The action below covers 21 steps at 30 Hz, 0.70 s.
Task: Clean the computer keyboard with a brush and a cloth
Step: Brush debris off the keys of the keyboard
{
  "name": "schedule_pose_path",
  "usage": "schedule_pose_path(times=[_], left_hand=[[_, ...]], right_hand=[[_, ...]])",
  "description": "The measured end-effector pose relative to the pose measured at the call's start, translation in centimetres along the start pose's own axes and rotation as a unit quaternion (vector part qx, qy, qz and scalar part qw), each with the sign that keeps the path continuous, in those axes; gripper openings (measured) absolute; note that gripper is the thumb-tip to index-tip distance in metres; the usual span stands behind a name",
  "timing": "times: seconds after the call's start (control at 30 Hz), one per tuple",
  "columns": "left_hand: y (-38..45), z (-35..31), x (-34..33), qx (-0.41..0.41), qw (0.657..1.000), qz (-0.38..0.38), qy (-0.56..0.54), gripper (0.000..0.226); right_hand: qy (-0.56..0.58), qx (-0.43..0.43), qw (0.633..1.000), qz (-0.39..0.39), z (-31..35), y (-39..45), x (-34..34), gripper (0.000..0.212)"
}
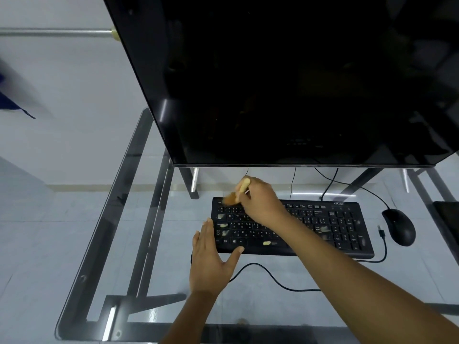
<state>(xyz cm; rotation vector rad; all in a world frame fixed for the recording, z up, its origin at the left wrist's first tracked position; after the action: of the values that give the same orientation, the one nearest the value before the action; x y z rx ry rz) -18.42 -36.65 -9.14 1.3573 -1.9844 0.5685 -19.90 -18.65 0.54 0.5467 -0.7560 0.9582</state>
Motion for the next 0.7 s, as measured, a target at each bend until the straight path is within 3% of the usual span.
schedule_pose_path(times=[0.1, 0.17, 0.23, 0.33, 0.4, 0.53, 0.6, 0.7], left_hand=[[0.0, -0.1, 0.1, 0.001, 1.0, 0.0, -0.007, 0.101], [0.1, -0.2, 0.2, 0.001, 1.0, 0.0, -0.006, 0.103], [0.1, -0.1, 0.2, -0.001, 1.0, 0.002, 0.0, 0.106], [0.1, -0.1, 0.1, -0.005, 1.0, 0.003, 0.003, 0.109], [0.2, -0.1, 0.2, -0.006, 1.0, 0.0, 0.008, 0.111], [0.2, 0.2, 0.1, -0.012, 1.0, 0.002, 0.011, 0.111], [0.3, 0.3, 0.0, -0.008, 1.0, 0.002, 0.012, 0.111], [0.3, 0.2, -0.2, -0.022, 0.999, -0.003, 0.026, 0.11]], right_hand=[[0.076, -0.043, 0.994, -0.069, -1.0, -0.9, 1.6, 0.007], [0.133, -0.071, 0.988, 0.021, -1.2, -2.2, 2.0, 0.007], [0.091, -0.067, 0.987, 0.112, -1.4, -3.8, 2.0, 0.006], [0.061, -0.086, 0.994, 0.003, -2.2, -4.4, 3.3, 0.006], [0.105, -0.092, 0.99, -0.016, -1.3, -4.5, 3.3, 0.004], [0.158, -0.055, 0.977, 0.134, 1.8, -6.1, -0.2, 0.004], [0.125, -0.065, 0.984, 0.108, 1.1, -5.8, -0.1, 0.004], [0.095, -0.09, 0.991, -0.024, -0.9, -5.0, 2.4, 0.004]])
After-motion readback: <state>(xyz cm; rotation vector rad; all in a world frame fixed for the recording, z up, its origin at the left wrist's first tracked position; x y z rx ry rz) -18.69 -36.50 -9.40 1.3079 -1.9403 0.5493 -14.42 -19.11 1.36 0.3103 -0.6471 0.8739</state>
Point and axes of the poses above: each hand's wrist, its own y-axis towards the middle knuckle, its own x-axis out of the back of the hand, z = x × y, the point moved 3 cm from there along y, towards the middle knuckle, and after that the axes turned 8 degrees about -z, right-handed, at the moved point
